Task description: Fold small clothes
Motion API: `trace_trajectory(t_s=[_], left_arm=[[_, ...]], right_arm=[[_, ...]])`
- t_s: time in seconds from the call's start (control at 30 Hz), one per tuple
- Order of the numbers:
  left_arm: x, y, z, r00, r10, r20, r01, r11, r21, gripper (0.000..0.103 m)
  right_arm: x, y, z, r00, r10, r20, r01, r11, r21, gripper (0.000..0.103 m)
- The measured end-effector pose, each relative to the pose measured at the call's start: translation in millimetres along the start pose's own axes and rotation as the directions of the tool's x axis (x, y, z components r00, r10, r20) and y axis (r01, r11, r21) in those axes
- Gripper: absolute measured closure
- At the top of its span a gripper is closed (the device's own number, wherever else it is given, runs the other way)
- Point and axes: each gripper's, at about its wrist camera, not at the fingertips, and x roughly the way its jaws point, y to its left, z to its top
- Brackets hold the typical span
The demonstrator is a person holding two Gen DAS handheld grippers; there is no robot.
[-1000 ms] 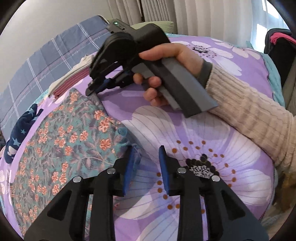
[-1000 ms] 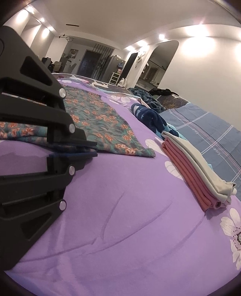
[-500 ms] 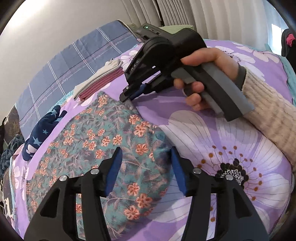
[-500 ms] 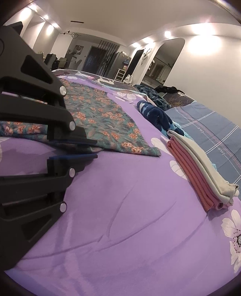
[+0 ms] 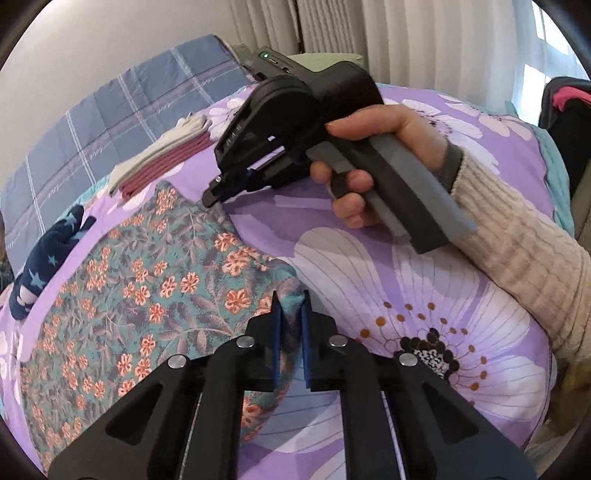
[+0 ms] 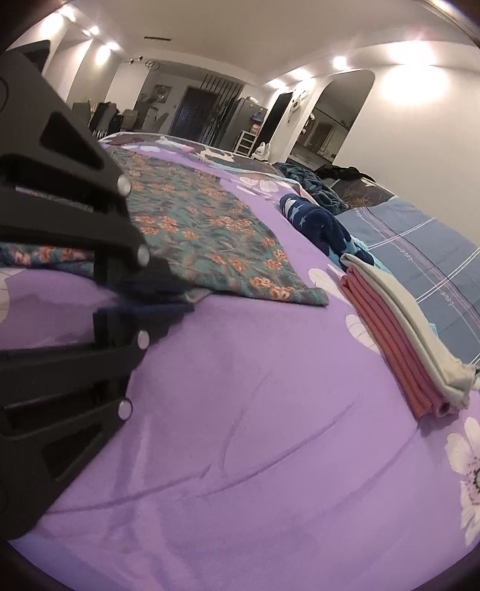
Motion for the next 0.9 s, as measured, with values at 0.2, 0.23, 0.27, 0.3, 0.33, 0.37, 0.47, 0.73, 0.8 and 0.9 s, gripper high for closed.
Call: trace_trajectory(t_s=[0.2,0.23,0.27,0.3,0.33,0.37,0.47,0.73,0.8,0.9], left_arm=[[6.2,-8.8,-8.8,0.999,-0.023,-0.024,0.023,1.0,0.004,0.095],[10.8,-11.2,-10.8,0.999,-0.024,-0.031,0.025,1.0,0.007,0.095],[10.9,-15.5,-11.4,0.999,-0.022,-0.033,0.022,1.0,0.009,0.095],[14.0,-15.8,-12.2,0.999,-0.023,-0.038,0.023,1.0,0.008,0.095],[15.3,-14.8,-12.5,0.999,-0.026,-0.04,0.026,1.0,0.002,0.095],[15.0,-14.0,-12.6,0.999,-0.03,-0.04,0.03,1.0,-0.004,0.094],[10.1,-13.0,-13.5,0.998,-0.058,-0.03,0.057,0.998,-0.024,0.089],[12.7,-12.4,-23.8,0.977,-0.21,-0.028,0.207,0.974,-0.094,0.063],[9.1,-9.4,-24.4,0.974,-0.225,-0.019,0.222,0.968,-0.115,0.063],[-10.7,-4.4,-31.2,0.968,-0.249,0.008,0.248,0.959,-0.135,0.063]], right_arm=[[1.2,7.4,-1.2,0.996,-0.054,0.066,0.057,0.997,-0.046,0.101],[7.8,2.2,0.0,0.996,-0.078,0.05,0.08,0.996,-0.033,0.101],[11.8,-2.8,0.5,0.996,-0.086,0.038,0.087,0.996,-0.018,0.101],[10.6,-2.7,1.0,0.996,-0.078,0.041,0.079,0.997,-0.019,0.101],[8.6,-1.4,1.2,0.997,-0.066,0.049,0.067,0.997,-0.025,0.101],[5.8,0.5,0.9,0.997,-0.046,0.06,0.048,0.998,-0.037,0.101],[-3.4,2.9,1.1,0.991,-0.07,0.111,0.075,0.996,-0.042,0.096],[4.9,42.1,-16.3,0.995,0.095,-0.03,-0.1,0.963,-0.249,0.086],[33.9,30.6,-19.8,0.986,-0.163,-0.044,0.144,0.948,-0.283,0.103],[33.2,26.1,-17.9,0.987,-0.154,-0.047,0.136,0.954,-0.268,0.103]])
